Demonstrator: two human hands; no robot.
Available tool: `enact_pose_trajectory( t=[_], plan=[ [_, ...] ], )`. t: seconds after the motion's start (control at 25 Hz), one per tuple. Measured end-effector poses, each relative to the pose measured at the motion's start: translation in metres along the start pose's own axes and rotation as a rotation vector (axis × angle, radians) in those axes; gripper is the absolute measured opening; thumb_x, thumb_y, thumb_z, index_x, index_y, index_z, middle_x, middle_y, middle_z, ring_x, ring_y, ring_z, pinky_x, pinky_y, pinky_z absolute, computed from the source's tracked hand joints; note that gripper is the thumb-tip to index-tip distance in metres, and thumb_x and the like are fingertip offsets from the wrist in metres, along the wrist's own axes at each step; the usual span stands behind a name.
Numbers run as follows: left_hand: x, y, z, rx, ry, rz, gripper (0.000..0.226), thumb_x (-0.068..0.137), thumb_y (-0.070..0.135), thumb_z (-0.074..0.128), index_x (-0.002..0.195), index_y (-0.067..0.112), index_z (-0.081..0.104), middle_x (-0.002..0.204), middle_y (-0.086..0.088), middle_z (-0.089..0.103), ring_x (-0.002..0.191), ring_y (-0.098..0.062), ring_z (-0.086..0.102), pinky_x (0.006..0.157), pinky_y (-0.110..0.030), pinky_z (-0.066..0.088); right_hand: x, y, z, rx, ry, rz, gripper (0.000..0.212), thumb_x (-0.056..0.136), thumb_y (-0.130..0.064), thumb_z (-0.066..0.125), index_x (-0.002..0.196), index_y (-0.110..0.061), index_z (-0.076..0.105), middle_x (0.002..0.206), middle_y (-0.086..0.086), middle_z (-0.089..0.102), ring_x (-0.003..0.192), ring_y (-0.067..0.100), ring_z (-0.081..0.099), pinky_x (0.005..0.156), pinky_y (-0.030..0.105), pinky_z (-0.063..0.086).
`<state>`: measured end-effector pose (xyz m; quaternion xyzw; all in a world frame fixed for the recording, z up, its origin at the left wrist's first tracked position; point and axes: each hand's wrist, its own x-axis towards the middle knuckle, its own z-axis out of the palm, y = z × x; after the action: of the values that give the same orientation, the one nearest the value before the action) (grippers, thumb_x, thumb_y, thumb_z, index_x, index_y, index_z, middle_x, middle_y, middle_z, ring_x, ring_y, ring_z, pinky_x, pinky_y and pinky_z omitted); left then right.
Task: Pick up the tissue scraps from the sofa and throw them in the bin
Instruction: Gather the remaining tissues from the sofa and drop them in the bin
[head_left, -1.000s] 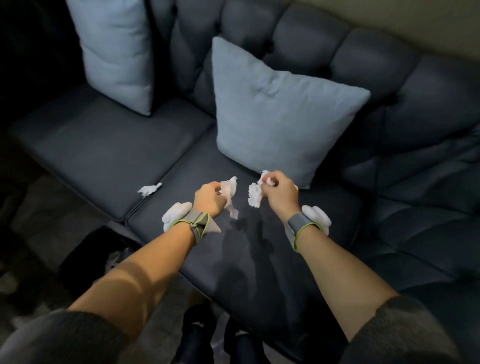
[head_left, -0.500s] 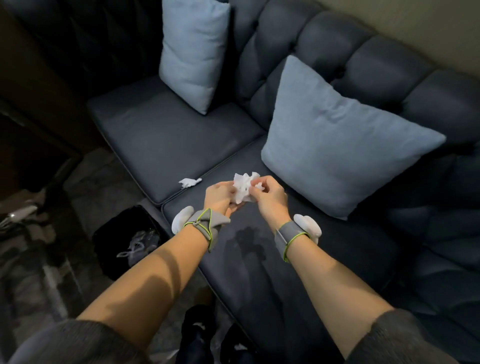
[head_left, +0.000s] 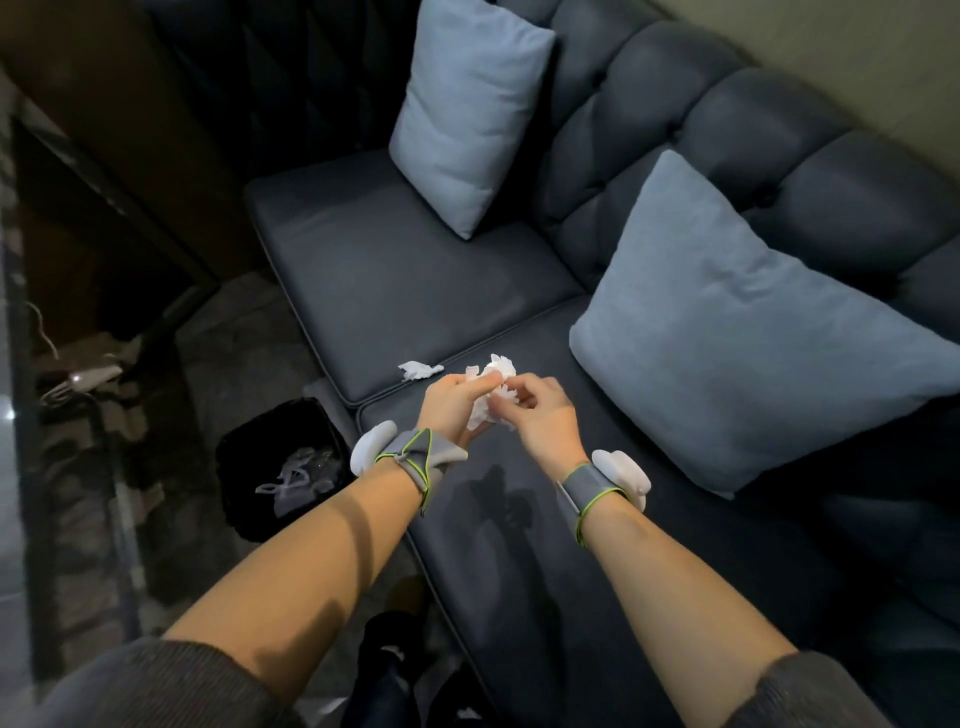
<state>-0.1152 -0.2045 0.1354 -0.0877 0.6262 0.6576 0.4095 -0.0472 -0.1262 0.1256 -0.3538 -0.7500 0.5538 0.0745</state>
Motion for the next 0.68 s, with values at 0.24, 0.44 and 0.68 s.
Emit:
enact_pose_trajectory(
  t=[0.24, 0.44, 0.68],
  plan=[
    [0.019, 0.009, -0.042, 0.122, 0.181, 0.053, 0.026, 0.081, -0.004, 0.058, 0.060, 0.010, 0.056, 0.047, -0.005, 0.060, 0.050, -0.016, 0.054, 0.051, -0.021, 0.043, 0.017, -0.007, 0.032, -0.134, -0.123, -0.030, 0.033, 0.080, -0.008, 0.070, 0.113, -0.004, 0.067, 0.076, -0.002, 0.043, 0.077, 0.013, 0.046, 0.058, -0.008, 0.031],
    [0.054, 0.023, -0.109, 0.040, 0.313, 0.056, 0.012, 0.082, -0.009, 0.056, 0.075, 0.000, 0.059, 0.072, -0.011, 0.055, 0.064, -0.021, 0.052, 0.072, -0.036, 0.044, 0.054, -0.011, 0.069, -0.109, -0.085, 0.108, 0.031, 0.082, -0.004, 0.063, 0.113, -0.004, 0.066, 0.090, 0.006, 0.053, 0.086, 0.014, 0.048, 0.060, 0.013, 0.034],
    [0.102, 0.033, -0.188, 0.059, 0.386, 0.042, 0.021, 0.086, -0.006, 0.056, 0.105, 0.002, 0.055, 0.070, -0.006, 0.053, 0.058, -0.017, 0.057, 0.044, -0.017, 0.051, 0.111, -0.003, 0.110, -0.323, -0.058, 0.213, 0.028, 0.085, -0.007, 0.060, 0.112, -0.004, 0.065, 0.109, 0.018, 0.068, 0.109, 0.028, 0.059, 0.091, 0.027, 0.042]
  ],
)
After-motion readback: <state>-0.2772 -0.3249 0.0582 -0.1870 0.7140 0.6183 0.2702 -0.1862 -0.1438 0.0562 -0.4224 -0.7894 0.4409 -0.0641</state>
